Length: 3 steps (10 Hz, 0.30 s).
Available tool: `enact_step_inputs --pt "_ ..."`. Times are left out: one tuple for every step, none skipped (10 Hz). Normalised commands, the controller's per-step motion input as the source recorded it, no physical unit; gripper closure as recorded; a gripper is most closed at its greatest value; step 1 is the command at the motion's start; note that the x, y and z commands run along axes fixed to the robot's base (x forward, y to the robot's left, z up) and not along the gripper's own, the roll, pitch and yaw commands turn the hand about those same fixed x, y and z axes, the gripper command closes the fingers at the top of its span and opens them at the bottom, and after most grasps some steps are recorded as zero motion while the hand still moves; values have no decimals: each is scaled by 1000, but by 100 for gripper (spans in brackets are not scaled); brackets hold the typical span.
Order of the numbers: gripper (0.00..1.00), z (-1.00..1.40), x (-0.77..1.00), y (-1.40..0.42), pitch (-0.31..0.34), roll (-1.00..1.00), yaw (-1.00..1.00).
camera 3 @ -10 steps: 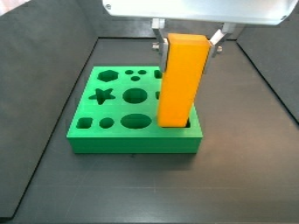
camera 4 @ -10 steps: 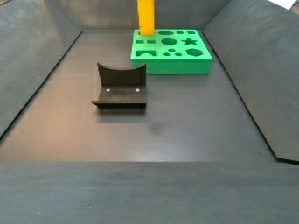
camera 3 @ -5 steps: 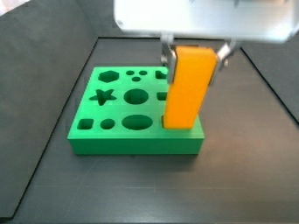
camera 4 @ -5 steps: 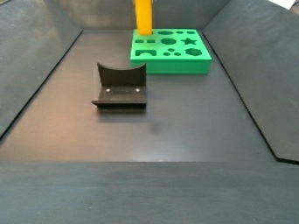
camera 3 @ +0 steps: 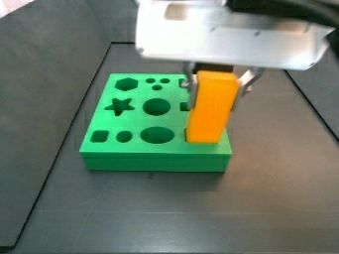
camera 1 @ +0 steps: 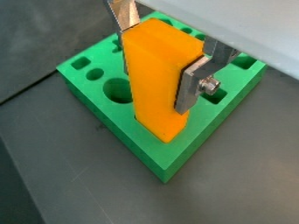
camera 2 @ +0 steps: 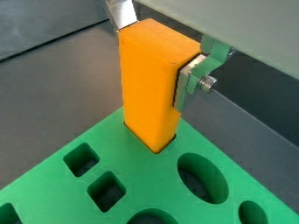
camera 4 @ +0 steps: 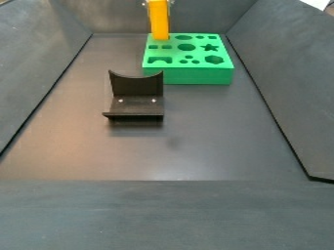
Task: Insert the rectangle object.
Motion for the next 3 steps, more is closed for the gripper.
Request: enact_step_inputs --pt "100 -434 -29 0 -79 -163 6" --pt "100 -609 0 0 0 -266 0" --pt "100 -560 0 0 -16 -163 0"
